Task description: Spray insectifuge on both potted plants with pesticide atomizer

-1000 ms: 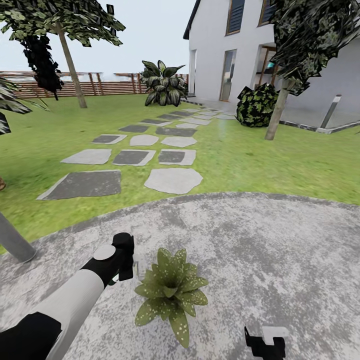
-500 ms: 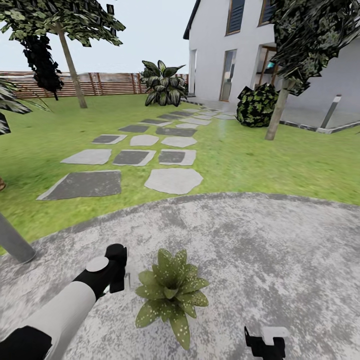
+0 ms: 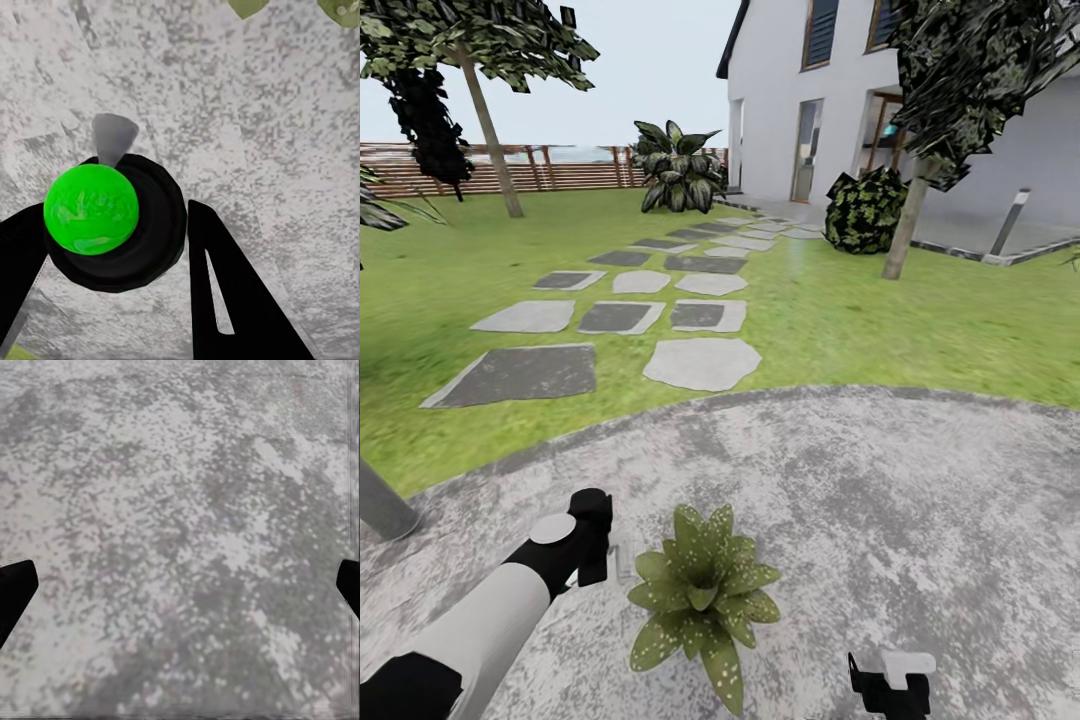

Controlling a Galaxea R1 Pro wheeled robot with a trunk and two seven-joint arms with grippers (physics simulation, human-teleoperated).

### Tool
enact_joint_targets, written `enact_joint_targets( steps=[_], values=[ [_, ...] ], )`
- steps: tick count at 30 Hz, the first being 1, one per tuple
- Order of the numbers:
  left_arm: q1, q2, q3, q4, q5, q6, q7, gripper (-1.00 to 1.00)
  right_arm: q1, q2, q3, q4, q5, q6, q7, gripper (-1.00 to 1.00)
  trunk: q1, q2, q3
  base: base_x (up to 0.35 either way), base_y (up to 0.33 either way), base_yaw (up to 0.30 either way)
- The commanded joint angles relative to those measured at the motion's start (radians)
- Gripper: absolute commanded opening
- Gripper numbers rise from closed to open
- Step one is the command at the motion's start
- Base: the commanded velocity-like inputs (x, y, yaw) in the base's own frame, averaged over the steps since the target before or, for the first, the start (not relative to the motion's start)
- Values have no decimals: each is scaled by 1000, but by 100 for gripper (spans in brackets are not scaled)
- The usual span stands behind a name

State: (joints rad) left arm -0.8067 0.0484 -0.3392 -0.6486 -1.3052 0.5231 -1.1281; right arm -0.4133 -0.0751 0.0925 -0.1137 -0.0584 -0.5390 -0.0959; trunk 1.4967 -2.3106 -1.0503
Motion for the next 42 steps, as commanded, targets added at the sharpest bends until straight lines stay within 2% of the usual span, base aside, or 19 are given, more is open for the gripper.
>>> enact_joint_targets(
  steps=[1,11,22,28,33,42],
  values=[
    [0,2,-5,-1,0,9,-6,-100,0,0,9,1,-6,-3,-4,100,0,0,-1,0,0,-231],
    [0,-6,-6,-1,1,9,2,-100,0,1,9,0,-6,-3,-4,100,0,0,-1,-19,5,-26],
    [0,-10,-6,-11,1,11,4,-100,0,1,9,0,-6,-3,-4,100,0,0,-1,-284,129,-219],
    [0,-11,-4,-16,1,12,6,-100,0,2,9,0,-6,-3,-4,100,0,0,-1,-291,93,-21],
    [0,-13,0,-14,9,14,75,-100,0,1,9,0,-6,-3,-4,100,0,0,-1,-42,9,-2],
    [0,-12,8,-14,12,12,80,-100,0,1,9,0,-6,-3,-4,100,0,0,-1,12,13,-214]
  ],
)
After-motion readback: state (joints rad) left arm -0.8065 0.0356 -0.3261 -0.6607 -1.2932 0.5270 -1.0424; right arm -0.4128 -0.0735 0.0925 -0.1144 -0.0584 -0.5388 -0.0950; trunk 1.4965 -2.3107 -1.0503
